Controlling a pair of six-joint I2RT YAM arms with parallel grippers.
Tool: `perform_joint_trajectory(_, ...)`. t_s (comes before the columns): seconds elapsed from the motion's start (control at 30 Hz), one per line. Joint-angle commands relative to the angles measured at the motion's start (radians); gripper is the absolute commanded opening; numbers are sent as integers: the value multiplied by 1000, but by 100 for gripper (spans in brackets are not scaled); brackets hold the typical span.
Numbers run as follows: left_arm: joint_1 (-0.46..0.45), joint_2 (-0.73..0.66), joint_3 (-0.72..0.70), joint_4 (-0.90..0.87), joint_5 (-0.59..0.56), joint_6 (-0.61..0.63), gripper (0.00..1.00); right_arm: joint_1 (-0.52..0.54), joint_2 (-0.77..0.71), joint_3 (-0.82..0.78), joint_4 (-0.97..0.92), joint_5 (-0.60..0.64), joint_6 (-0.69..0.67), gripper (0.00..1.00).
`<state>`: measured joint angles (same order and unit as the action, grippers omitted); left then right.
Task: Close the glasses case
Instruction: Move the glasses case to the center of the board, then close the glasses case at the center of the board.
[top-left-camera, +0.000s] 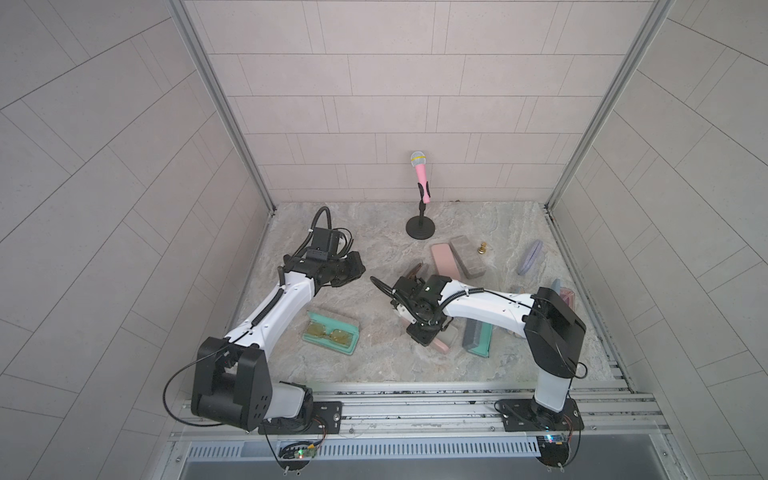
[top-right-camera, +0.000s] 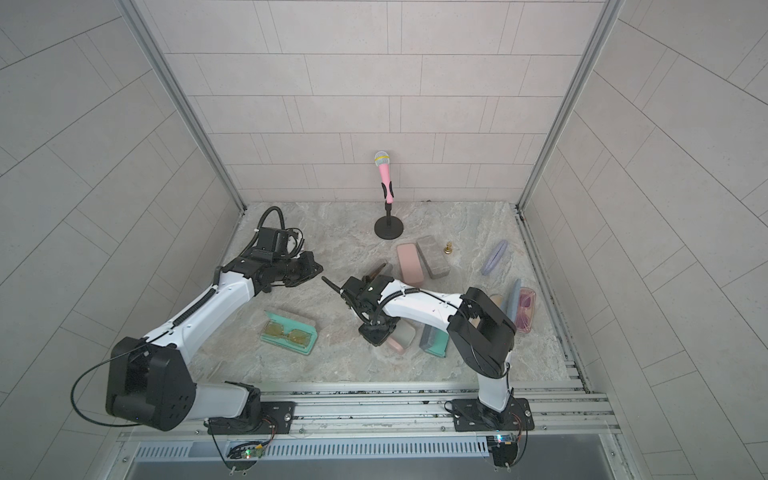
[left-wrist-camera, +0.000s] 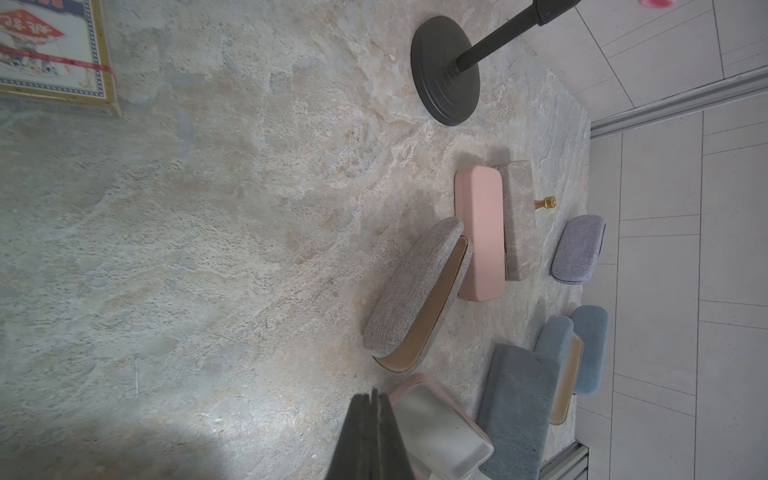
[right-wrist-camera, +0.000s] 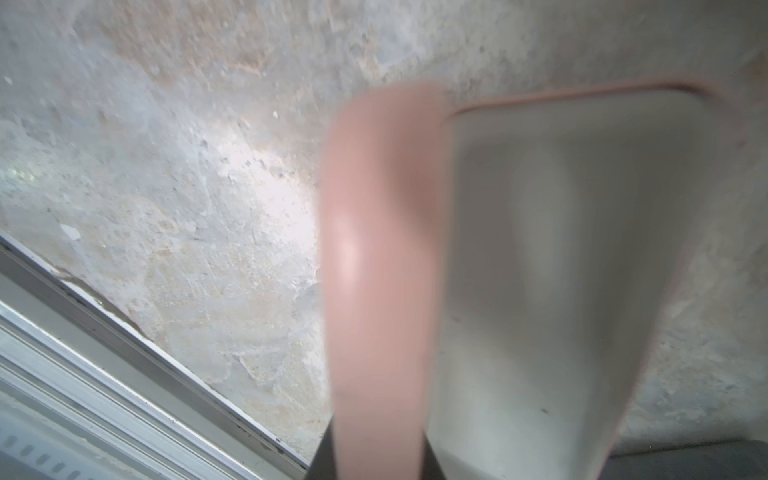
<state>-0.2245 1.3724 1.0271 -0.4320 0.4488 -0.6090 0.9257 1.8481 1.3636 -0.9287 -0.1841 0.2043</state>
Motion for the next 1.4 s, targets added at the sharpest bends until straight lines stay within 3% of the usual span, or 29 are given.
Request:
perform_joint_trajectory(0.0,8,-14,-12,-2,8,18,0,-9,14,35,27,-83,49,15)
perform_joint_trajectory(0.3,10,-5,-13,4,18,18,0,-68,12,-23,286,-373,338,12)
perform_joint_trajectory(0.4,10,-5,-15,4,20,17,0,-69,10,-54,364,-407,412,17)
perform_joint_trajectory(0.67,4,-34,-67,-1,45,1,0,-71,-46,-97,390,-397,448,60)
perform_joint_trajectory(0.9,-63,-102,-117,-74,-4,-4,0,-76,-239,-119,291,-265,437,68)
perform_joint_trajectory(0.97,-115,-119,-124,-110,-46,-5,0,-90,-310,-142,265,-199,432,59)
perform_joint_trajectory(1.03,-172,-133,-133,-135,-75,-13,0,-115,-374,-179,252,-141,432,27)
perform_joint_trajectory(1.13,-272,-149,-156,-157,-136,-48,0,-177,-433,-260,261,-111,426,9)
perform_joint_trajectory(1.2,-319,-165,-184,-157,-174,-78,0,-219,-446,-309,279,-131,419,4)
perform_joint_trajectory(1.37,-391,-159,-245,-153,-221,-136,0,-249,-385,-361,315,-138,390,2)
